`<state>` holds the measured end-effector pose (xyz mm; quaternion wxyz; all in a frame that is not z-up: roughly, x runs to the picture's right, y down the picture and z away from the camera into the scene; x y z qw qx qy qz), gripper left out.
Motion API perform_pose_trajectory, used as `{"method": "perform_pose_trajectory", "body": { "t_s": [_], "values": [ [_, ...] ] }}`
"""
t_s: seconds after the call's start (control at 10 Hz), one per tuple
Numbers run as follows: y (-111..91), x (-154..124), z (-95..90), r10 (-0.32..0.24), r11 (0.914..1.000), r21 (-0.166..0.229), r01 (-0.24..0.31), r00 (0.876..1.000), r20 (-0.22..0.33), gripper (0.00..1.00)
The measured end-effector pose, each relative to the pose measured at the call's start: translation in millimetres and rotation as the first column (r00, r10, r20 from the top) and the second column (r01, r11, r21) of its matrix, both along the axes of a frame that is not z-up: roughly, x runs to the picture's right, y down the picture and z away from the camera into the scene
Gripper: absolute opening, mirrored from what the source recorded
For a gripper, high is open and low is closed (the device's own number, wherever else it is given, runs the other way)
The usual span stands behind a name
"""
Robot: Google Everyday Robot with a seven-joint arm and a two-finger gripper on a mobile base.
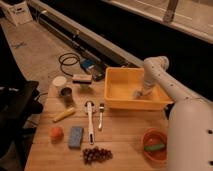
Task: Wipe tray with towel
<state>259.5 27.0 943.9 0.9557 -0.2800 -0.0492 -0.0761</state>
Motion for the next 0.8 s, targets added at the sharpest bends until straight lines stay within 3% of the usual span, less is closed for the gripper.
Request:
{"method": "perform_pose_trajectory", "body": {
  "t_s": [0.4, 0.6, 0.8],
  "values": [
    [6, -47, 0.8, 0.016, 0.9996, 0.023, -0.019, 0.99, 0.137, 0.0],
    [19, -53, -6.9, 0.023, 0.9997, 0.005, -0.024, 0.986, 0.167, 0.0],
    [37, -42, -20.8, 0.057, 0.9979, -0.038, -0.052, 0.986, 0.155, 0.0]
  ]
}}
